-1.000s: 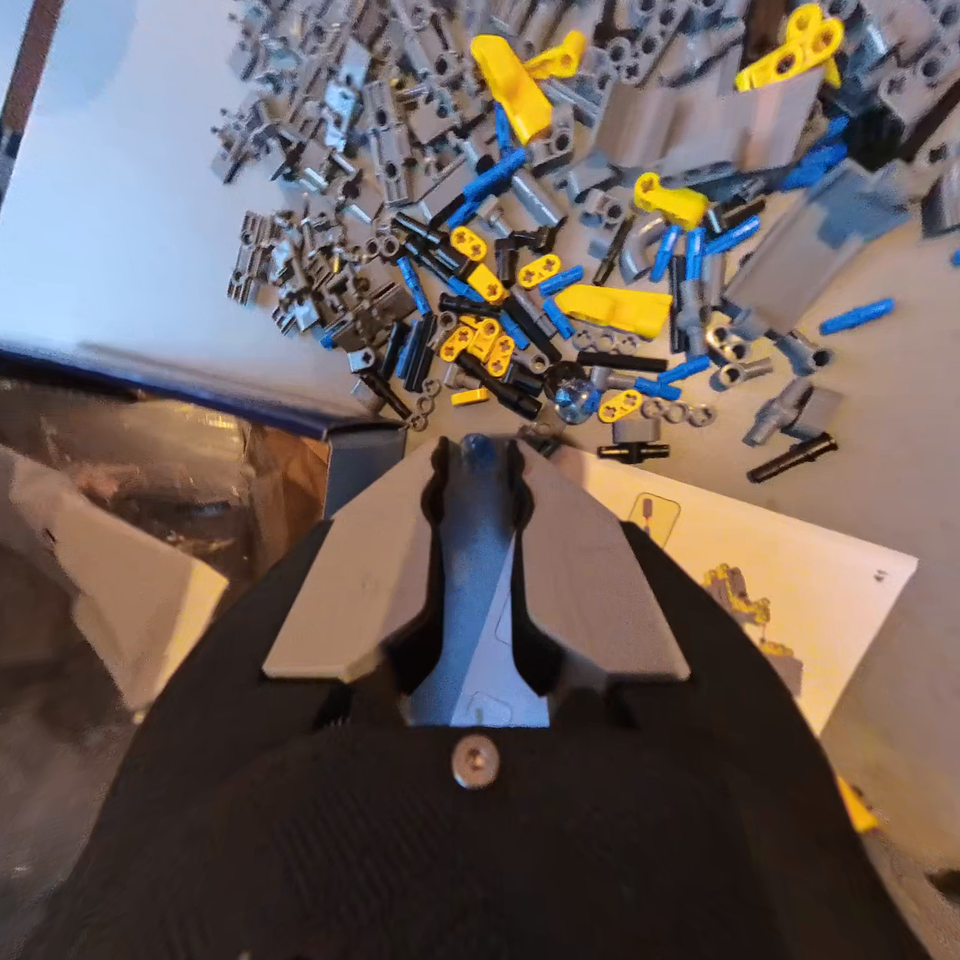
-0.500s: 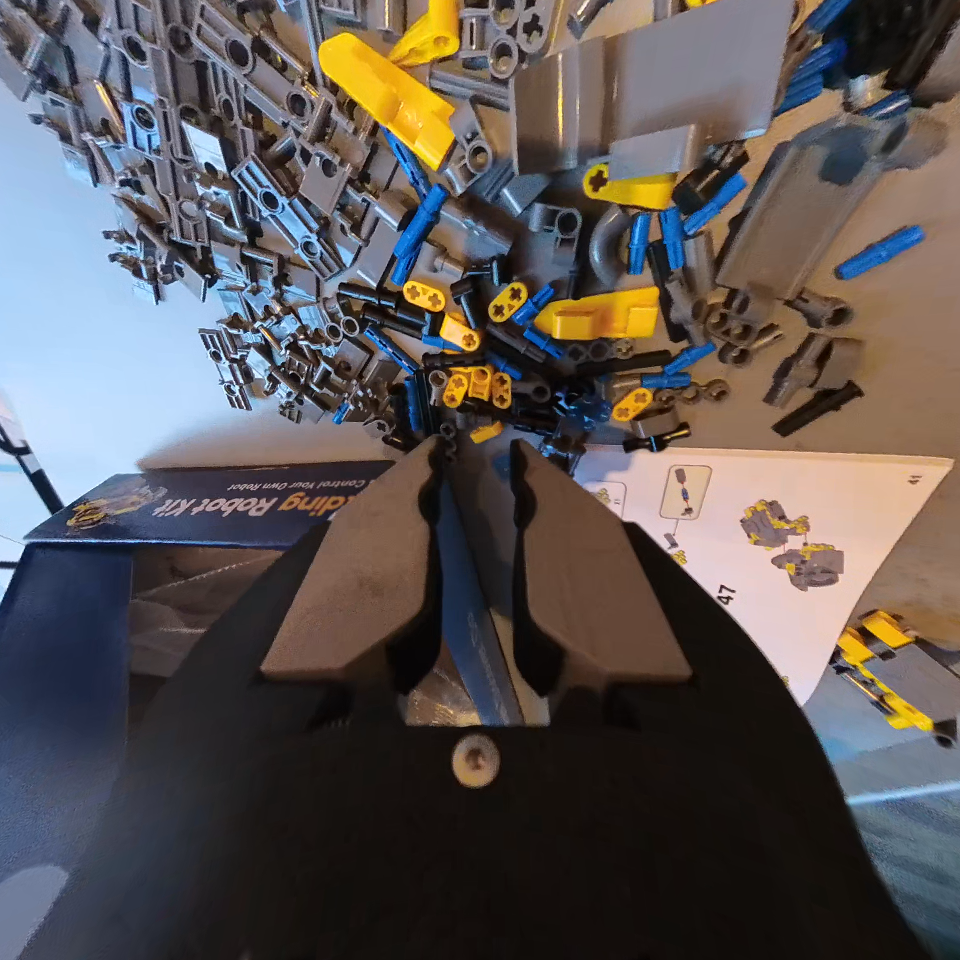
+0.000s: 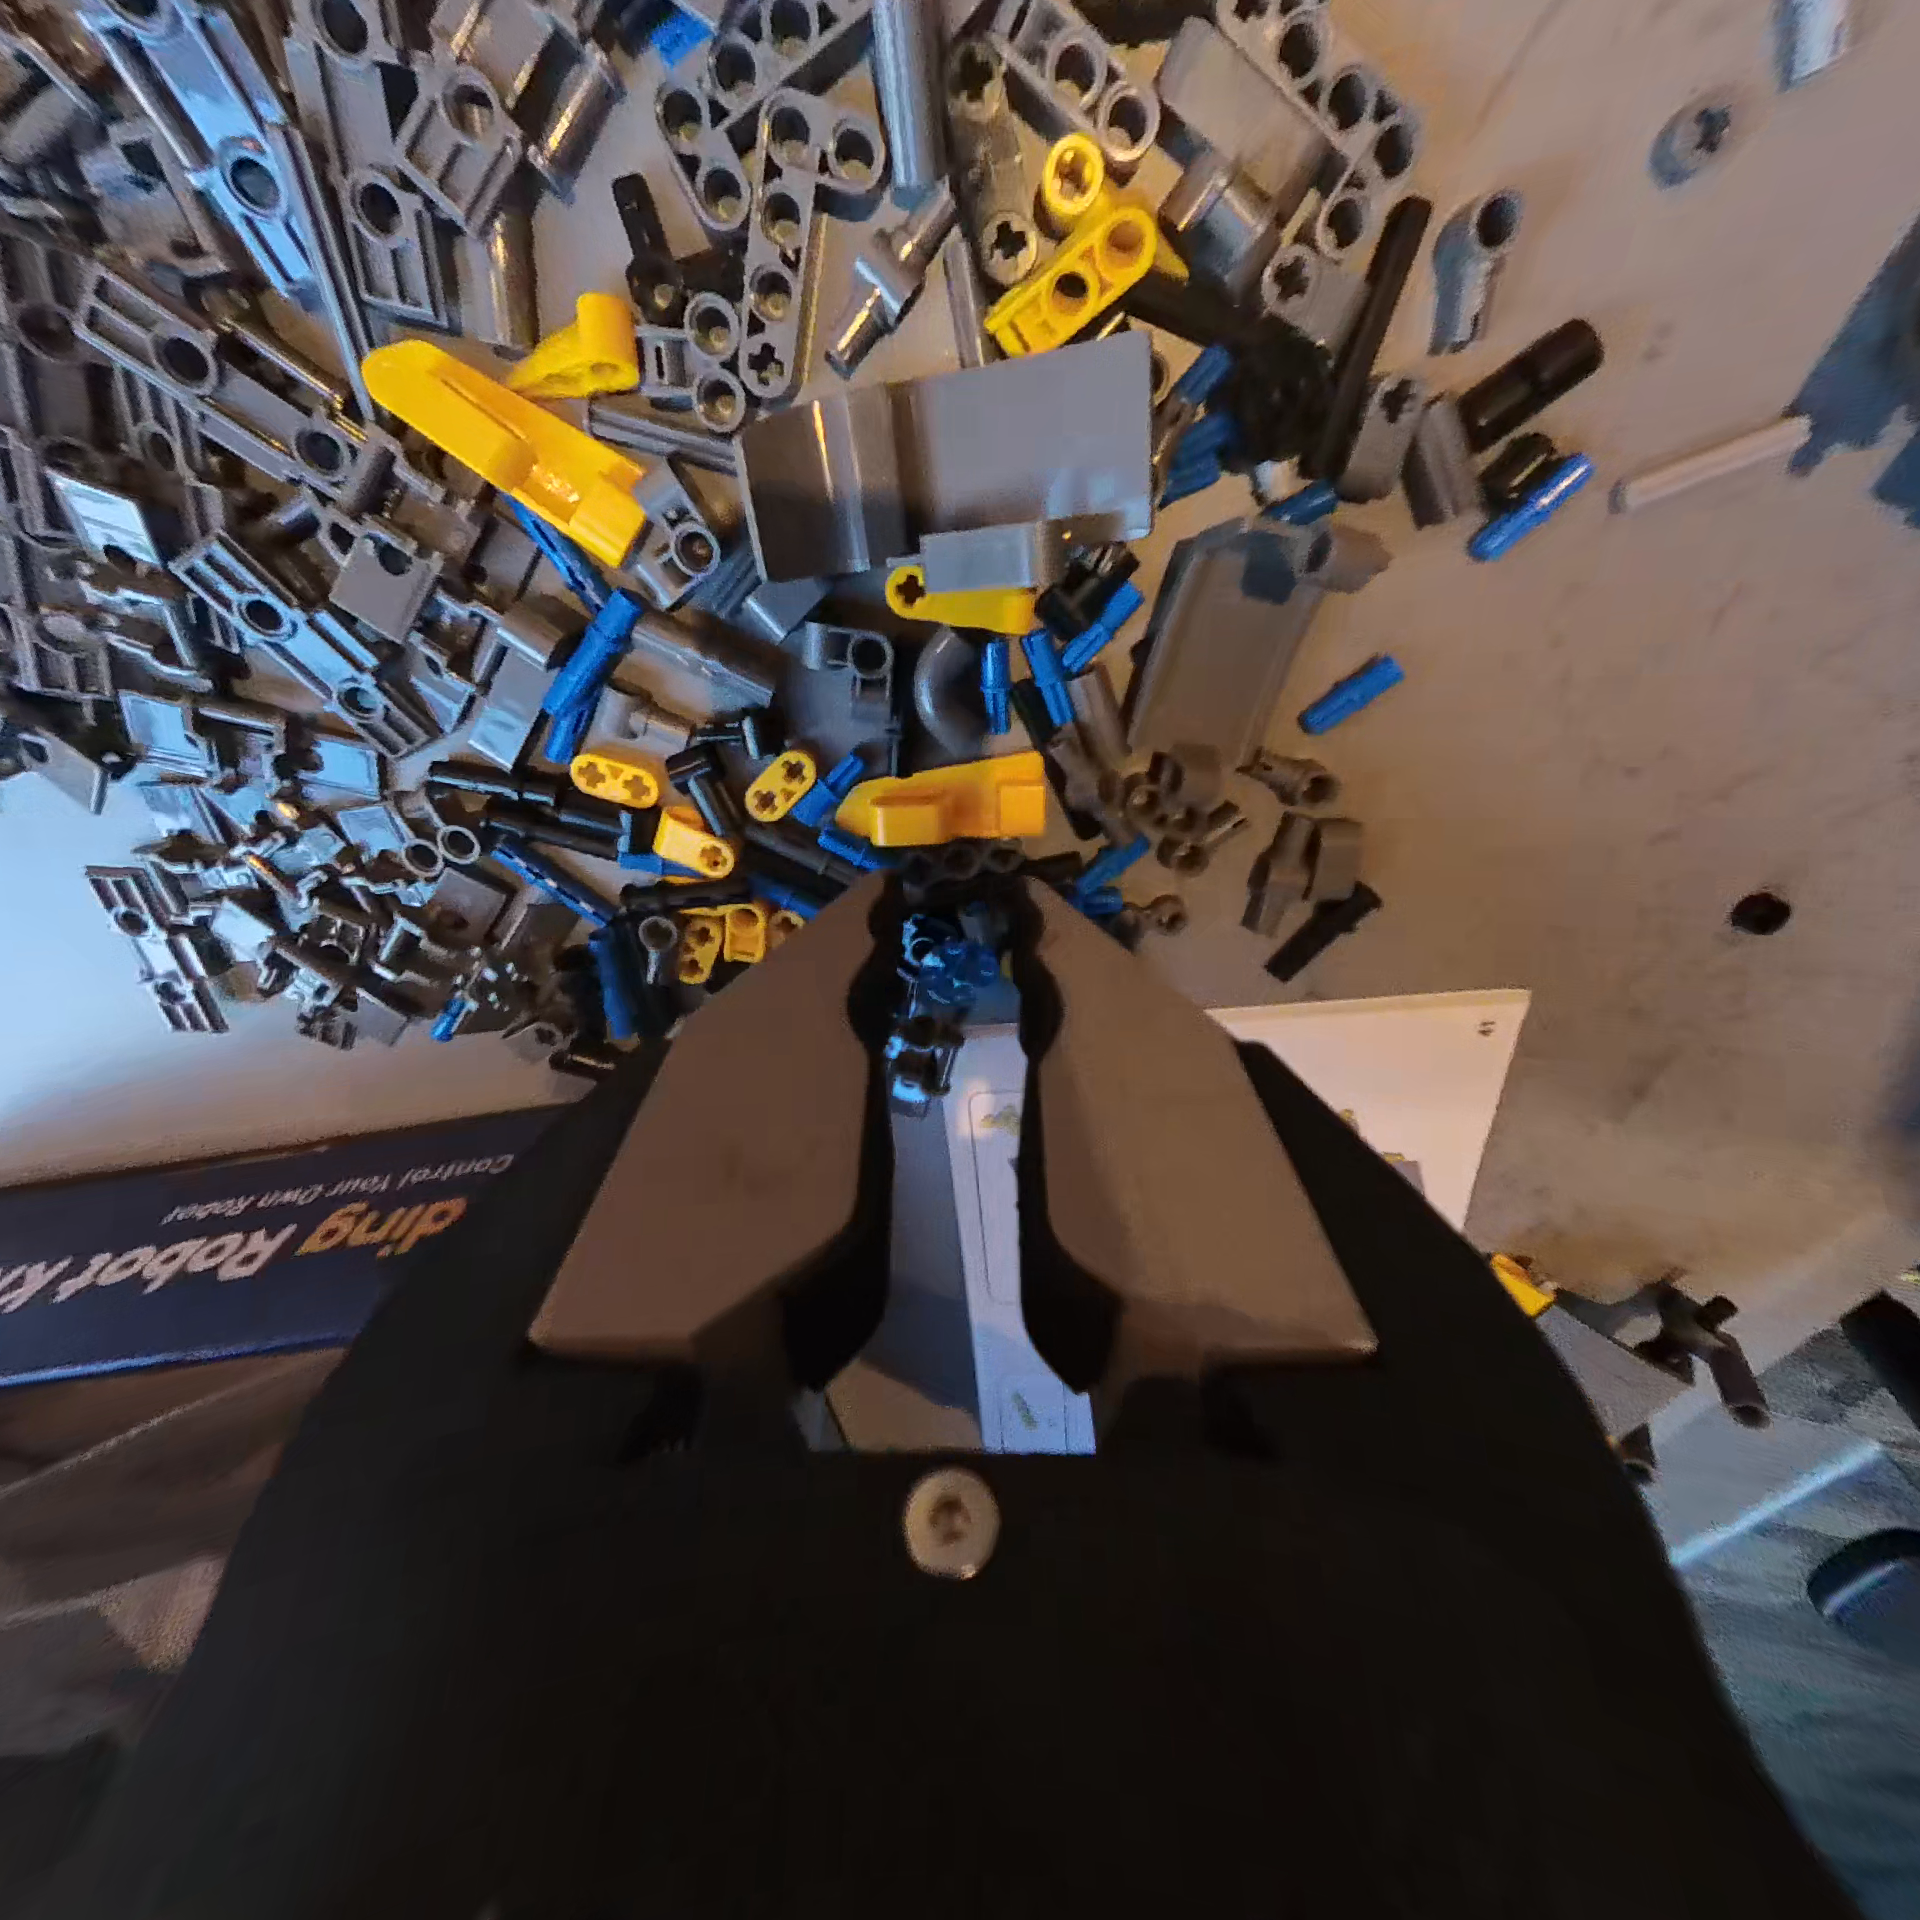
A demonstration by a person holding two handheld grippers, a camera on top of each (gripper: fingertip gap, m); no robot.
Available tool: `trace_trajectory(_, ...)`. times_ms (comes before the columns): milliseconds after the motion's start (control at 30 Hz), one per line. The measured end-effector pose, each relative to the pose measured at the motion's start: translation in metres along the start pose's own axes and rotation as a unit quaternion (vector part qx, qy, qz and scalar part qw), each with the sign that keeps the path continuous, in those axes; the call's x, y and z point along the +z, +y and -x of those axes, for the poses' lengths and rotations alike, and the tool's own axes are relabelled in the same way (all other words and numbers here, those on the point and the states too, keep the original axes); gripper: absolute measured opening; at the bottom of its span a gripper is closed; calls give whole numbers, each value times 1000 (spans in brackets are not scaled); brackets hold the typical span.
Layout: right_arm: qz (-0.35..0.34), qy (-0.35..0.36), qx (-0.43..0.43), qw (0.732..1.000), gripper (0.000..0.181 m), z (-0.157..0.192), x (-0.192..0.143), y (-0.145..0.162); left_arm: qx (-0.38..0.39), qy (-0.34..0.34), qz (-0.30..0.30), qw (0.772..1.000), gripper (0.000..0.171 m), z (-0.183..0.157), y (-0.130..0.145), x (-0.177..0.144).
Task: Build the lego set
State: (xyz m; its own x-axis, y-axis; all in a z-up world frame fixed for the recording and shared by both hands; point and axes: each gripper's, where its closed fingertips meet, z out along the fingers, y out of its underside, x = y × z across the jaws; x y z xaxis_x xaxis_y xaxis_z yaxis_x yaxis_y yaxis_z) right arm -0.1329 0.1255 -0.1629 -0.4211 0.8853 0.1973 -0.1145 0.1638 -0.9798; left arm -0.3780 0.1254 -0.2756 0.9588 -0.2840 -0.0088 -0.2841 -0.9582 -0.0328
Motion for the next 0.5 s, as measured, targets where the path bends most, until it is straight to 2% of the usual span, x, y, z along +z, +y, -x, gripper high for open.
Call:
trace_trajectory(167,-1,-2,0,1000,17,0,0,0,-2,-8,-1,1000,16,1,-2,0)
trace_trajectory(367,-1,-1,1,1000,17,0,0,0,-11,27,-21,999,15,-8,-9,0)
trace_trajectory(500,-2,1,3,1000,17,-1,-1,-1,-22,16,-21,999,15,0,-3,-2)
